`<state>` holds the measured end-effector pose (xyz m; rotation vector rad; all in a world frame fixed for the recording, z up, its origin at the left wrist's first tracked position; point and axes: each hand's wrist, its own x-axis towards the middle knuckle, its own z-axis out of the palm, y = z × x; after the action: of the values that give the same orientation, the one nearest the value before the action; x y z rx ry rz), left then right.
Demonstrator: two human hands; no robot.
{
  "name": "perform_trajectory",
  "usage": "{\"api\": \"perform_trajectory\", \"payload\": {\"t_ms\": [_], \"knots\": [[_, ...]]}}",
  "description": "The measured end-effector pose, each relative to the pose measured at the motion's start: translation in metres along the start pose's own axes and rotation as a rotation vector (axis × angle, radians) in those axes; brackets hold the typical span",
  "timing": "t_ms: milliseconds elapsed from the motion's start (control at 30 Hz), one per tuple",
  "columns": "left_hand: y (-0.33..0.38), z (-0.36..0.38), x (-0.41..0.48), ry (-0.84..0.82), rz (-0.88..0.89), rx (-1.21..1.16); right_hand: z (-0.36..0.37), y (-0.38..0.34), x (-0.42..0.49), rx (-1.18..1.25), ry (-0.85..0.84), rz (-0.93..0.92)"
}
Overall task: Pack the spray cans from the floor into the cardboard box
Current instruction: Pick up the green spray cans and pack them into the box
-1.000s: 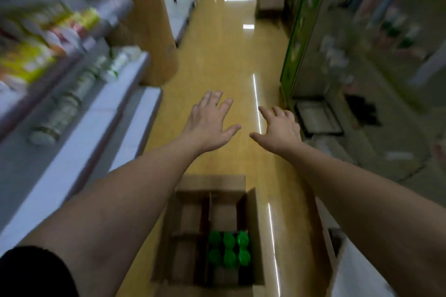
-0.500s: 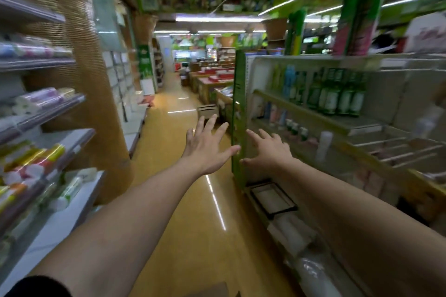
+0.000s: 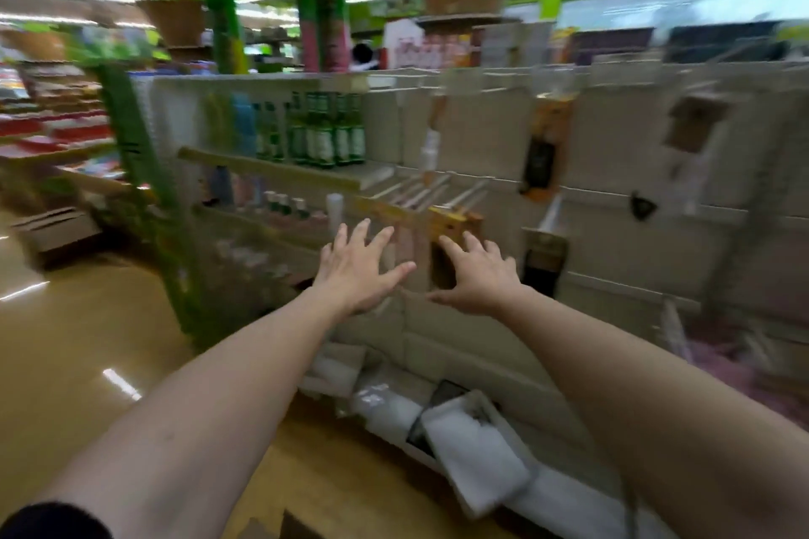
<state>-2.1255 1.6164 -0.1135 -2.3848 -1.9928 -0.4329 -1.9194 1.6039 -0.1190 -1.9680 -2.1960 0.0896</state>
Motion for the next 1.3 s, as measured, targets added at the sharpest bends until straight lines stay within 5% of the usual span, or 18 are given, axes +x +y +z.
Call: {"api": "perform_trajectory", "payload": {"t_ms": [333, 633, 967, 1300], "knots": [[0.233, 0.056, 0.004, -0.093, 0.400, -0.094, -0.045, 0.195, -0.117, -0.073, 0.041, 0.412], [0.396, 0.143, -0.033, -0.208, 0.587, -0.079, -0.008, 0.348, -0.229, 0.025, -0.086, 0.594], [0.496, 0.241, -0.063, -0.438, 0.684, -0.078, 0.063, 0.463, -0.279, 0.111, -0.270, 0.719], [0.514, 0.393, -0.038, -0.709, 0.755, -0.020, 0.182, 0.518, -0.265, 0.292, -0.417, 0.905]]}}
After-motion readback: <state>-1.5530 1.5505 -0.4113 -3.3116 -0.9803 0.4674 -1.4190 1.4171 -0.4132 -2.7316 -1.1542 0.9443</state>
